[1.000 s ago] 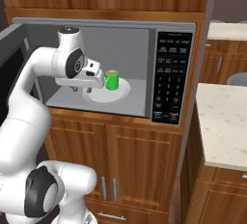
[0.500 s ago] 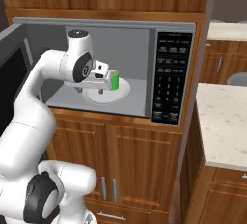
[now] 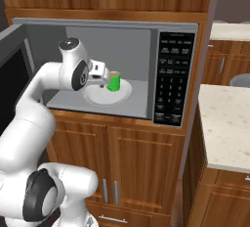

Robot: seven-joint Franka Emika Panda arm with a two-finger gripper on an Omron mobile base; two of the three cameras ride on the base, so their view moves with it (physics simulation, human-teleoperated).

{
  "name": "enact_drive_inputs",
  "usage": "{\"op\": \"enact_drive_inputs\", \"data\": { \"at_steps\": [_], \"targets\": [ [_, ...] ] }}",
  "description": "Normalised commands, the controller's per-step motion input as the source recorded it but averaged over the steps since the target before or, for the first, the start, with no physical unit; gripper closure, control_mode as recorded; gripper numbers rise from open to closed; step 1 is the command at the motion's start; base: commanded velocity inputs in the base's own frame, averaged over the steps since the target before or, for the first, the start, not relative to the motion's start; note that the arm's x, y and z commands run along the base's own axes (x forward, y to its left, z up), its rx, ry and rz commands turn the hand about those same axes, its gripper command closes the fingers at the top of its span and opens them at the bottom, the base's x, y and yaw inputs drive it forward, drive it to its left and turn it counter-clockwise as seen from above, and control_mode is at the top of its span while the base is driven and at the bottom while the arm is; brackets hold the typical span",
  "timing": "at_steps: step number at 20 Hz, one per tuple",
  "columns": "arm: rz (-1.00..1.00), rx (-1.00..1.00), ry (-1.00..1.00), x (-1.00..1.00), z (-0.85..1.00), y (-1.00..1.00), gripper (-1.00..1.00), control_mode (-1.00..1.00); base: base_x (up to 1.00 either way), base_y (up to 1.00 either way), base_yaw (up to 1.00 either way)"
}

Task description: Pick the cup of tea, navigate to the dining table, and place it on the saucer.

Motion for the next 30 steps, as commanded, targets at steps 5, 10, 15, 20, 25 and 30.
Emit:
{"op": "enact_drive_inputs", "data": {
  "at_steps": [5,10,15,20,25,30],
  "targets": [
    [-0.11,-0.04,0.02,0.64,-0.03,0.31,-1.00,-1.00,0.00,0.00,0.00],
    [-0.12,0.00,0.01,0.21,-0.18,-0.23,-1.00,-1.00,0.00,0.00,0.00],
    [-0.07,0.01,0.03,0.26,-0.04,-0.45,-1.00,-1.00,0.00,0.00,0.00],
    [0.00,0.00,0.00,0.44,-0.07,-0.11,-1.00,-1.00,0.00,0.00,0.00],
    [0.00,0.00,0.00,0.09,-0.15,0.00,-1.00,-1.00,0.00,0.00,0.00],
    [0.00,0.01,0.00,0.25,-0.21,0.00,-1.00,-1.00,0.00,0.00,0.00]
  ]
}}
